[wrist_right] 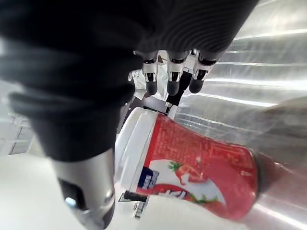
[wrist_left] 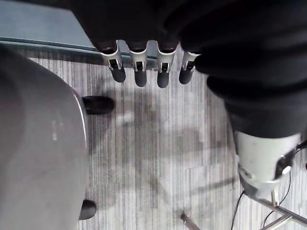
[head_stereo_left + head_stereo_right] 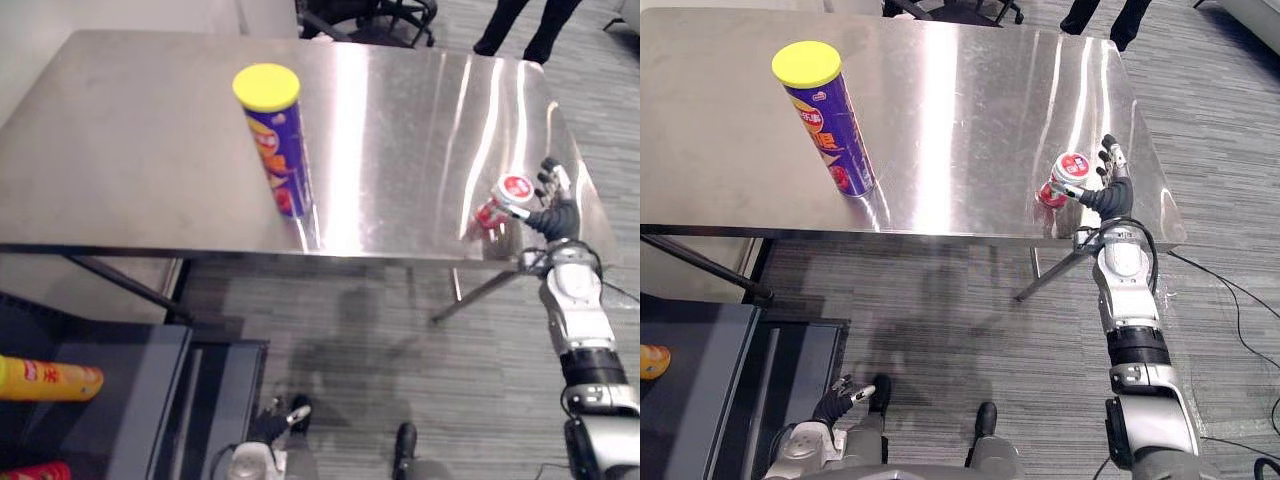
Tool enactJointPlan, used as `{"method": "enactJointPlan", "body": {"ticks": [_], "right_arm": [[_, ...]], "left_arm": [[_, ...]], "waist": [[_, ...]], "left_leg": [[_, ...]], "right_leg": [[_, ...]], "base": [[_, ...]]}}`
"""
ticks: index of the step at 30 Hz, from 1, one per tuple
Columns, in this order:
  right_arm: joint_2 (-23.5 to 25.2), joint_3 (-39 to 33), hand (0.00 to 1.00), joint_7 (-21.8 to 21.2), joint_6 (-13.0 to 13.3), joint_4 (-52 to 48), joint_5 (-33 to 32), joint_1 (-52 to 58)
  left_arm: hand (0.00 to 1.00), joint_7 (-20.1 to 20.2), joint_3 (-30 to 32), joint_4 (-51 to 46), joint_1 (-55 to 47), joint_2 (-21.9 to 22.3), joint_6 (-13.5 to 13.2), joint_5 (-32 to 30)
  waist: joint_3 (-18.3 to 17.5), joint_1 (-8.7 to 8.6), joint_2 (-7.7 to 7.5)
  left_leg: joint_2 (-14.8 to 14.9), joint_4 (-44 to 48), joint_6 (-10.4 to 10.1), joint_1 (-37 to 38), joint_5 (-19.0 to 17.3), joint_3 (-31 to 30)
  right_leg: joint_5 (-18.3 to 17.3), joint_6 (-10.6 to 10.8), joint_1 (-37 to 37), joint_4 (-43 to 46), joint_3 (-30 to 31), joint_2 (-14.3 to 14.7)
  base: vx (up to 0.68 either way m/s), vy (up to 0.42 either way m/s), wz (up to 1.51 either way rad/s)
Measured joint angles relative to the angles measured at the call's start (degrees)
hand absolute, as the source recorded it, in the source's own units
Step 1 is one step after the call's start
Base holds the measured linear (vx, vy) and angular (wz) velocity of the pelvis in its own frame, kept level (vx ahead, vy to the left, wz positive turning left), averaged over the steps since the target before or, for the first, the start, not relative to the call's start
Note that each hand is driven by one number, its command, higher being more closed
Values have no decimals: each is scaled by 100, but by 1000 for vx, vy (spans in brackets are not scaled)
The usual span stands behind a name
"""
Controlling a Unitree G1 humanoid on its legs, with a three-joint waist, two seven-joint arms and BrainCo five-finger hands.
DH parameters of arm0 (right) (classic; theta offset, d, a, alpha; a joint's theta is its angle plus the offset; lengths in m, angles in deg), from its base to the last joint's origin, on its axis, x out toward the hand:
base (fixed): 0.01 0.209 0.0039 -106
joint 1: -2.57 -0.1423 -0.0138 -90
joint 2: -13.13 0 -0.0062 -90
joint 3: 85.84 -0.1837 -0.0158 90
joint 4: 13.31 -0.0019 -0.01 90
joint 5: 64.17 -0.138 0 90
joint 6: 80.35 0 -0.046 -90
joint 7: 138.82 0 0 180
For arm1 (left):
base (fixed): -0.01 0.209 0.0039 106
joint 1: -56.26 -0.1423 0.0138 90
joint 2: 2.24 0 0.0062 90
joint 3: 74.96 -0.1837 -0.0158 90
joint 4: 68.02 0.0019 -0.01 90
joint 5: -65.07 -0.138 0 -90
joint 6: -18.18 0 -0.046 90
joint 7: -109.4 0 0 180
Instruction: Put the gum and the chips on the shelf.
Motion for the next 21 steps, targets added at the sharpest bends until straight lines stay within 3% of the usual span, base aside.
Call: {"method": "enactJointPlan", "body": {"ticks": [8, 21], "right_arm": [[81, -217, 0, 246, -18, 371, -430, -263], [197, -266, 0, 229, -60, 373, -444, -406]], "left_arm": [[0, -56, 2, -11, 31, -14, 2, 166], [0, -77, 6, -110, 132, -94, 9, 244]], "waist": [[90, 49, -16], [342, 49, -117]], "left_leg": [[21, -38, -14, 1, -12, 4], [47, -38, -28, -131, 8, 20]], "right_leg": [[5, -1, -22, 37, 26, 16], [34, -7, -185, 55, 81, 40]], "base": [[-4, 1, 0], [-12, 1, -1]]}}
